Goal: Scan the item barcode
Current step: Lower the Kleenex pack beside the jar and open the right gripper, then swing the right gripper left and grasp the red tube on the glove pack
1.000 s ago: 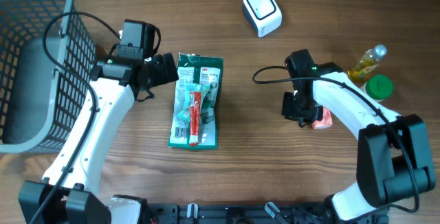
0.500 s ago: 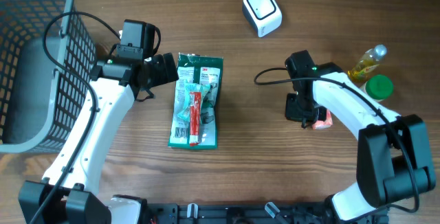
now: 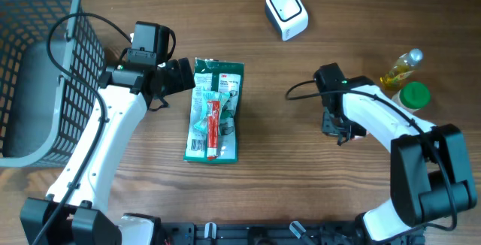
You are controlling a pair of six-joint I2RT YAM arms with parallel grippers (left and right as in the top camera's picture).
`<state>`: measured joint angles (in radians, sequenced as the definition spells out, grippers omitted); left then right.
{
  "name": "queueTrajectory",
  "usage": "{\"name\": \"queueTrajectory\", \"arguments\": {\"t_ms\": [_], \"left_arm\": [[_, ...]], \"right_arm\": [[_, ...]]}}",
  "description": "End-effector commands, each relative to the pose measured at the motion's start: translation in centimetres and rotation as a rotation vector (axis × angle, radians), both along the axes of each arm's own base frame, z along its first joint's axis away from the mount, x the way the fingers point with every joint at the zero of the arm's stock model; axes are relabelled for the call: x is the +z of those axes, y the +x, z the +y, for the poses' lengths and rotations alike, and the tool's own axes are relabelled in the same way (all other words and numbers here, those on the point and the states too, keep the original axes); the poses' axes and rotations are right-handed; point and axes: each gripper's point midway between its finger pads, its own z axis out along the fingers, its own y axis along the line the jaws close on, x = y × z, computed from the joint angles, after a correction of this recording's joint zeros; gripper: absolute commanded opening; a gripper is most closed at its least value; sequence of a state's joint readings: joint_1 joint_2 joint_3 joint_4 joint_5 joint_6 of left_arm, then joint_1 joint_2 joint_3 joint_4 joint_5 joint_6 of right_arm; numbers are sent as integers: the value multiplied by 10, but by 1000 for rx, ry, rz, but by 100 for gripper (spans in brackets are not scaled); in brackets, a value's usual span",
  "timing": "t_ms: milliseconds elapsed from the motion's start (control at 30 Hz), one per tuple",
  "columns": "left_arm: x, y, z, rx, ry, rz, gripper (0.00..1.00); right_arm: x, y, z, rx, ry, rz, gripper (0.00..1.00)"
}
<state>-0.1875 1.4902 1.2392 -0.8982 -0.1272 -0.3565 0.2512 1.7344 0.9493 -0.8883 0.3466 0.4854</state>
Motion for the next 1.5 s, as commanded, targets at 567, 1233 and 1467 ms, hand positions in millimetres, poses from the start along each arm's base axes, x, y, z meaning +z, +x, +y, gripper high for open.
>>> {"name": "queueTrajectory", "arguments": {"t_ms": [567,1233,1467], "left_arm": [[8,3,3,-3,9,-23,100],[8,3,3,-3,9,-24,100],[8,3,3,-3,9,-24,100]], "right_arm": [[77,35,188,252,974,-29,6],[69,-22,324,535,820,-143,22],[47,-32,342,535,785,-139,36]]}}
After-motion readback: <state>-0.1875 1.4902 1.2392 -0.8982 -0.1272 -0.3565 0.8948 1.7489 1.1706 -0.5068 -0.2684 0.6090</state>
